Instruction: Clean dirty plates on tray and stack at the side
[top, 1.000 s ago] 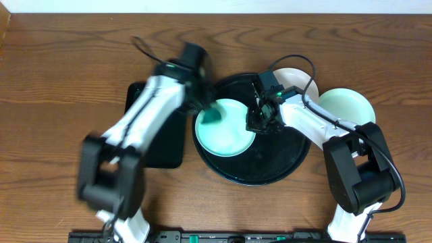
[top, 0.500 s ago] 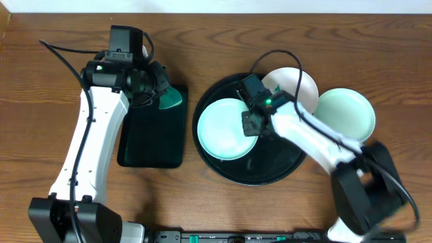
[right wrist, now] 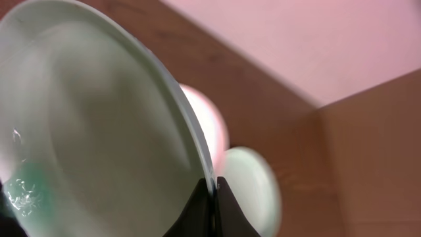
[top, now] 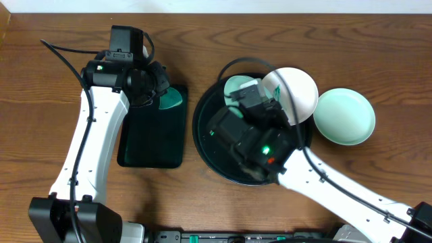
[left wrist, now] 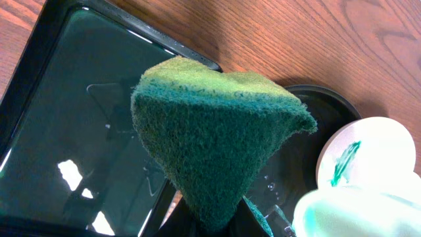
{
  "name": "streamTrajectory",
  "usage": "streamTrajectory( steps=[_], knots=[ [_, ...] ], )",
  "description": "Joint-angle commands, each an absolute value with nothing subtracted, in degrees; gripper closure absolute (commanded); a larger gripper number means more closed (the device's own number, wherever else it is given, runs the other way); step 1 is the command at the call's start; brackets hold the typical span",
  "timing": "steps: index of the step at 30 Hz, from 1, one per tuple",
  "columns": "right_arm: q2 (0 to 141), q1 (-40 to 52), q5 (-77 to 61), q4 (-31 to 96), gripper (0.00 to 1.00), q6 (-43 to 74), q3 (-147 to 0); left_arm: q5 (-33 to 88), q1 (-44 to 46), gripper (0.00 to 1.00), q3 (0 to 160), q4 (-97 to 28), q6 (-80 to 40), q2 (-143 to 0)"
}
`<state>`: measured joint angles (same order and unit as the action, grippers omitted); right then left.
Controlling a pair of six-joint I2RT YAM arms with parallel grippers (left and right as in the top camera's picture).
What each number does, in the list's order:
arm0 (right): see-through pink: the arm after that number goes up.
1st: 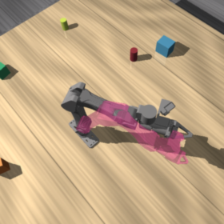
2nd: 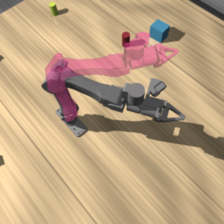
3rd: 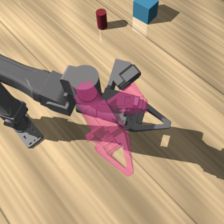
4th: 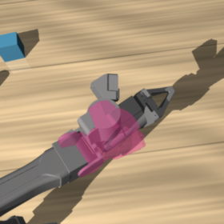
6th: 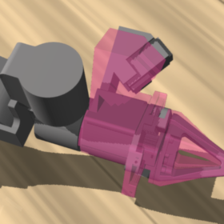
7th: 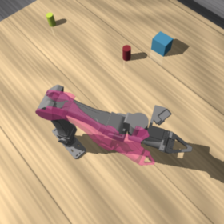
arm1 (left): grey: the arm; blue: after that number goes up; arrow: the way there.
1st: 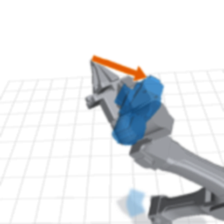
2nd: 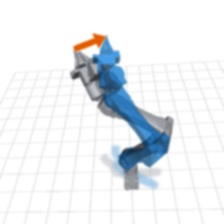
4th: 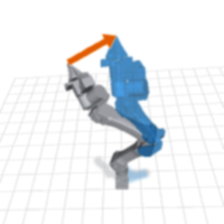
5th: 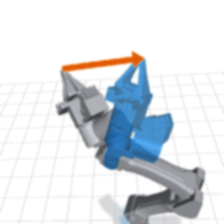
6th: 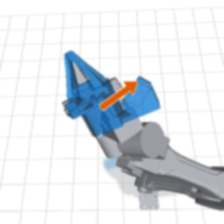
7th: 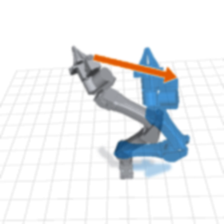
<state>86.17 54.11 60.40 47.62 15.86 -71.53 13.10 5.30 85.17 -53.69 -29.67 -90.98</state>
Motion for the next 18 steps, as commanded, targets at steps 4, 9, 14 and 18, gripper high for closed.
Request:
streamTrajectory(
  steps=[4,9,14,18],
  knots=[
    [85.9,60.5,81.7,47.4,0.99,11.4,-72.3,12.4,5.0,0.93,84.6,-53.8,-28.9,-91.0],
    [85.9,62.0,82.0,47.4,0.99,10.5,-72.3,12.4,5.0,0.93,84.6,-53.8,-28.9,-91.0],
    [85.9,61.8,76.2,47.6,0.99,10.6,-72.3,12.4,5.1,0.93,84.6,-53.8,-28.9,-91.0],
    [85.9,59.2,63.6,49.0,0.99,13.5,-72.3,12.4,5.1,0.93,84.6,-53.8,-29.0,-91.0]
  ],
)
